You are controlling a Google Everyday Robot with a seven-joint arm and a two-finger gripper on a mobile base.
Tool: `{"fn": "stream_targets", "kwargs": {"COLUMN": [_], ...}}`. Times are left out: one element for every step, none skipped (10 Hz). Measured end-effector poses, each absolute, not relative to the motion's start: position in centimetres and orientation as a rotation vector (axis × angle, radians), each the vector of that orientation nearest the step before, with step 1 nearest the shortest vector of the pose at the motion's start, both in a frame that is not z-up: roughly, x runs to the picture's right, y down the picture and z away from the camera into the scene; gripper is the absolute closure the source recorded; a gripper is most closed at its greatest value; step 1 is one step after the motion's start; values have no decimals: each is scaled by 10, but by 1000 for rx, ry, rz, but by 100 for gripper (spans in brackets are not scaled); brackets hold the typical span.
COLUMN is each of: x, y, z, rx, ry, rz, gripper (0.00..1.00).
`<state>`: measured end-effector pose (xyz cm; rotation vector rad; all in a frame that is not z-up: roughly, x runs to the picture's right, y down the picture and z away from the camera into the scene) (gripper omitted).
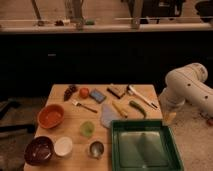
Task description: Place towel in red bowl
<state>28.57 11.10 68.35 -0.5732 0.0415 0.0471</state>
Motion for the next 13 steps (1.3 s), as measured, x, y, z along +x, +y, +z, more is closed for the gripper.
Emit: {"fn": "stream_targets", "kwargs": {"x": [286, 286, 286, 286, 286, 286, 286, 286, 286, 286, 286, 286, 285], "y": [111, 111, 111, 111, 111, 111, 111, 111, 111, 111, 111, 111, 111], "z": [684, 684, 684, 684, 684, 683, 684, 684, 684, 684, 684, 684, 685], "rx": [-573, -573, -573, -573, -573, -573, -573, -573, -573, -573, -573, -573, -578], "ry": [41, 41, 41, 41, 41, 42, 42, 41, 41, 42, 41, 41, 30], "rz": [47, 47, 47, 47, 47, 47, 47, 47, 47, 47, 47, 44, 29], "gripper": [20, 20, 20, 20, 20, 20, 20, 20, 20, 20, 20, 20, 20]}}
